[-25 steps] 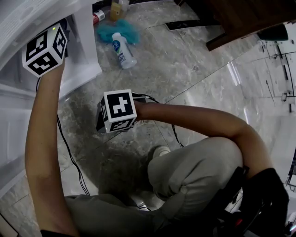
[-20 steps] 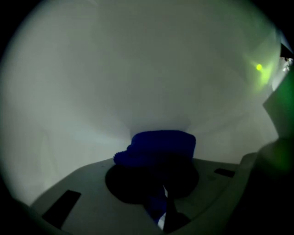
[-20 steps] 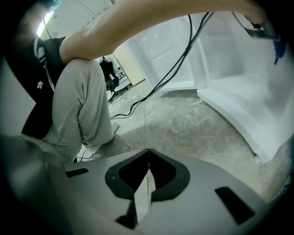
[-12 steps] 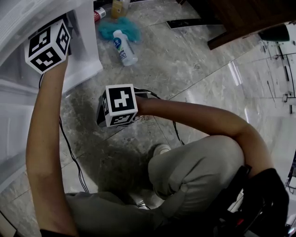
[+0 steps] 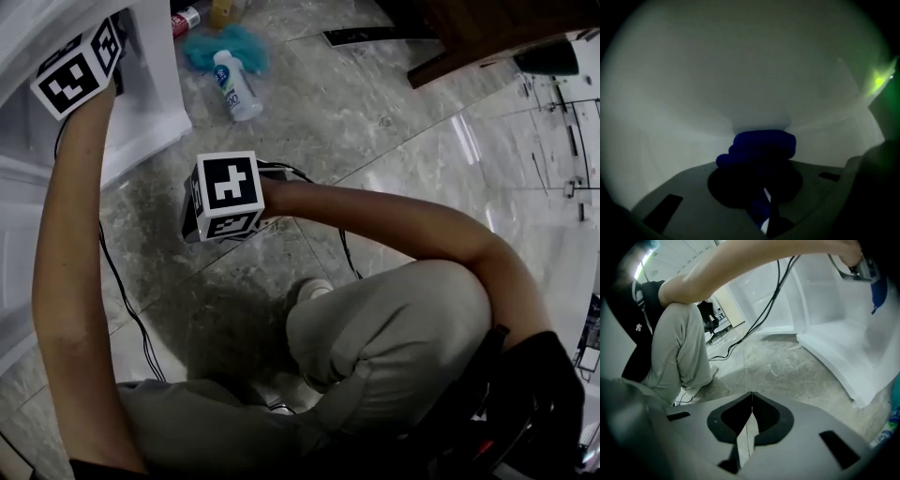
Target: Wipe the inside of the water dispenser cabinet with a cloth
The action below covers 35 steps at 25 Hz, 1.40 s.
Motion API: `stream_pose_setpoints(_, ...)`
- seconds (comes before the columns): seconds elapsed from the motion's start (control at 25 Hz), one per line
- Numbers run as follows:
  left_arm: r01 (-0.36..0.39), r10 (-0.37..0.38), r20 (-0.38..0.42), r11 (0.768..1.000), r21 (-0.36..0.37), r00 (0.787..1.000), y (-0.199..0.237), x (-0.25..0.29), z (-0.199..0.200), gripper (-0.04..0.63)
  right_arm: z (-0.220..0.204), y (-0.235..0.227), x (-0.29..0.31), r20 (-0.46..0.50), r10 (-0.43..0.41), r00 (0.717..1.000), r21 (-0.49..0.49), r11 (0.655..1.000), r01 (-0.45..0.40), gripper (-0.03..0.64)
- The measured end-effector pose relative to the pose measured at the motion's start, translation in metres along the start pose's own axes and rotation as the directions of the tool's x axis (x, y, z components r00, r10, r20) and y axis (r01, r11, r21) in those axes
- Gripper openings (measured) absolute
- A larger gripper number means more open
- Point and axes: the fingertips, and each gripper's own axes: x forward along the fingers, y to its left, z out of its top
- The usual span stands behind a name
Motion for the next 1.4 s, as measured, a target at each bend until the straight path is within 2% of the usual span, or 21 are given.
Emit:
stream_pose_setpoints(0.08,0.044,-0.043,-0.019,0.998,0.043,0.999,-0.006,-0.010,-0.001,0.066,-0.005,-0.005,-0.001,-0.020,-0.021,1.000,0.012,1.000,0.021,-0.002)
stream_pose_setpoints(0.2,0.119,-0.110,-0.088,0.987,0.108,0.990,-0.017,-0.027,-0.011,0.066,-0.015,-0.018,-0.003,-0.061,-0.063,0.996,0.032,0.997,0.065,-0.002)
stream_pose_setpoints(0.32,0.221,-0.203,-0.150,0.968,0.115,0.968,-0.022,-0.057,-0.015,0.066,-0.007,-0.033,-0.011,-0.009,-0.092,0.996,0.087,0.992,0.093,-0.002)
stream_pose_setpoints(0.44,0.339,-0.300,-0.211,0.922,0.185,0.930,-0.018,-0.098,-0.016,0.066,0.021,-0.048,-0.033,0.125,-0.115,0.985,0.185,0.979,0.091,-0.002)
stream_pose_setpoints(0.56,0.423,-0.353,-0.278,0.870,0.254,0.893,-0.011,-0.148,-0.026,0.066,0.046,-0.061,-0.061,0.201,-0.183,0.962,0.223,0.965,0.137,-0.002)
stream_pose_setpoints(0.68,0.474,-0.380,-0.340,0.842,0.258,0.860,-0.001,-0.192,-0.040,0.066,0.066,-0.066,-0.083,0.271,-0.256,0.928,0.244,0.951,0.191,-0.002)
stream_pose_setpoints(0.8,0.498,-0.386,-0.378,0.826,0.266,0.842,0.013,-0.230,-0.044,0.066,0.099,-0.072,-0.103,0.382,-0.310,0.870,0.260,0.940,0.220,-0.002)
stream_pose_setpoints(0.96,0.508,-0.383,-0.424,0.829,0.235,0.821,0.022,-0.272,-0.055,0.066,0.135,-0.071,-0.117,0.457,-0.358,0.814,0.237,0.931,0.276,-0.002)
stream_pose_setpoints(1.04,0.516,-0.380,-0.451,0.826,0.227,0.807,0.021,-0.284,-0.064,0.066,0.153,-0.064,-0.120,0.508,-0.339,0.792,0.229,0.939,0.256,-0.002)
stream_pose_setpoints(1.2,0.532,-0.383,-0.487,0.820,0.212,0.785,0.014,-0.293,-0.078,0.066,0.193,-0.040,-0.117,0.631,-0.240,0.738,0.210,0.968,0.135,0.004)
stream_pose_setpoints(1.24,0.534,-0.385,-0.489,0.819,0.211,0.783,0.012,-0.292,-0.079,0.066,0.201,-0.035,-0.113,0.638,-0.230,0.735,0.209,0.970,0.121,0.076)
stream_pose_setpoints(1.28,0.534,-0.386,-0.489,0.820,0.207,0.782,0.011,-0.291,-0.078,0.066,0.206,-0.032,-0.108,0.638,-0.227,0.735,0.215,0.970,0.113,0.243)
stream_pose_setpoints(1.32,0.531,-0.387,-0.487,0.823,0.201,0.783,0.010,-0.289,-0.078,0.066,0.211,-0.029,-0.104,0.635,-0.227,0.738,0.221,0.969,0.108,0.297)
stream_pose_setpoints(1.4,0.526,-0.384,-0.486,0.828,0.194,0.785,0.007,-0.285,-0.076,0.066,0.216,-0.025,-0.097,0.632,-0.218,0.743,0.222,0.970,0.095,0.298)
